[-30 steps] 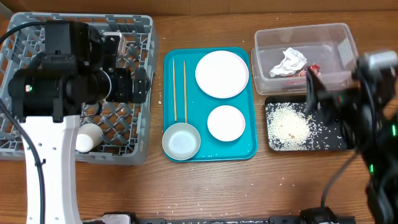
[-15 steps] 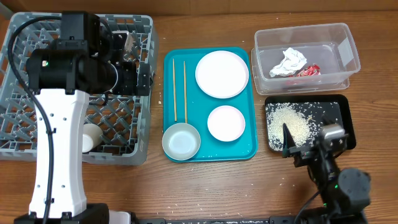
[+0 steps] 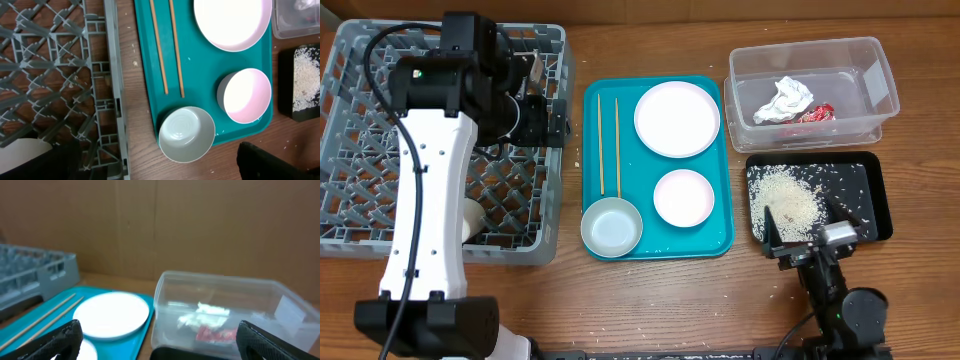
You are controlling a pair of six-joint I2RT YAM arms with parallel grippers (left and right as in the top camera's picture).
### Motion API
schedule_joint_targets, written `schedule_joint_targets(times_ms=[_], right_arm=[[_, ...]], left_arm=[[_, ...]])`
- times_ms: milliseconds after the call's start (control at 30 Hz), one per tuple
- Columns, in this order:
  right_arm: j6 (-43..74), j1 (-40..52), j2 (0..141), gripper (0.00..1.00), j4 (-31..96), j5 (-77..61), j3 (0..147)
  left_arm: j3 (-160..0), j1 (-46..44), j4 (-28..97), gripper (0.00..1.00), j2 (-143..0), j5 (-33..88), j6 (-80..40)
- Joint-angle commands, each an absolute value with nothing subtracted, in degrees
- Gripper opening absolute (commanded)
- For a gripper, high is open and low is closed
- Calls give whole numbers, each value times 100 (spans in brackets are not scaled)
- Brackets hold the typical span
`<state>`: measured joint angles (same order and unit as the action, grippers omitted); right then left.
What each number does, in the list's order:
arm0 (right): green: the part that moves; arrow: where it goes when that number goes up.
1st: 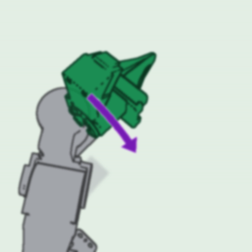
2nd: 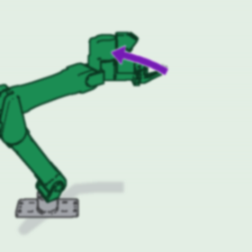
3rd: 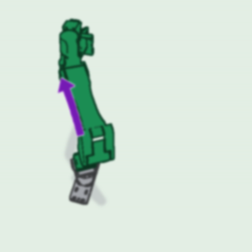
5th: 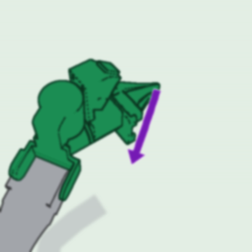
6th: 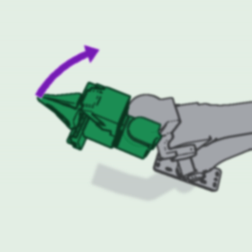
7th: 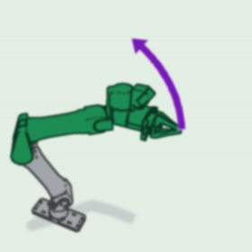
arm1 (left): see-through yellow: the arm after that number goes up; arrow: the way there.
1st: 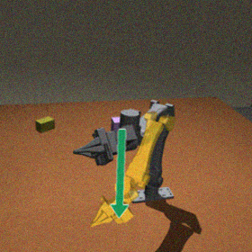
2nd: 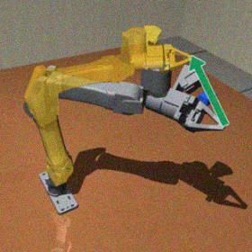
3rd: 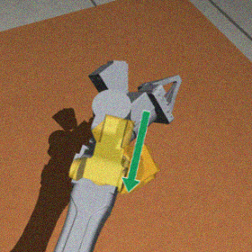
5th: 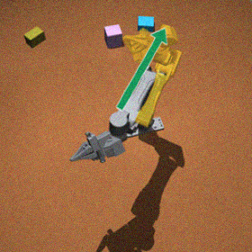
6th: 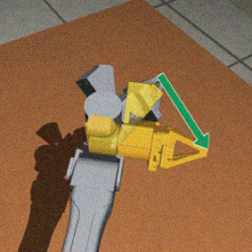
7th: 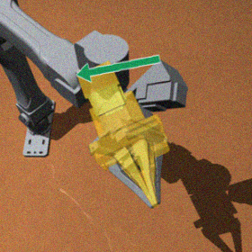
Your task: Sort waste into correct bins and load items into the dishwasher
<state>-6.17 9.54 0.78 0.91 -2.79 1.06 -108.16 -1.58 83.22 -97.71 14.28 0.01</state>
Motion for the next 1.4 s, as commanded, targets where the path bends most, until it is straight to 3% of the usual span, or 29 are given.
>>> schedule_joint_targets(times_ms=[0,467,633,733,833,1000,1067,1300,1367], right_arm=[[-582,1192,21,100,454,-305,45],[-582,1205,38,100,458,-307,47],[-582,1205,38,100,458,-309,47],[-582,1205,38,100,458,-309,47],[-582,1205,38,100,460,-309,47],[-582,1205,38,100,458,-309,47],[-582,1205,38,100,458,-309,47],[-582,1205,38,100,458,-309,47],[-582,1205,38,100,458,-307,47]], left_arm=[[-10849,-200,8333,100,-9900,1398,67],[-10849,-200,8333,100,-9966,1404,54],[-10849,-200,8348,100,-9966,2104,-768],[-10757,-349,7555,100,-9988,2558,-1483],[-10728,-832,7091,91,-10114,2152,-1876],[-10728,-2043,6941,71,-10733,-156,-2589],[-10728,-2335,6954,70,-11054,-781,-2995],[-10728,-2386,6746,59,-12289,-775,-3579],[-10728,-2294,6724,50,-12578,-611,-3581]])
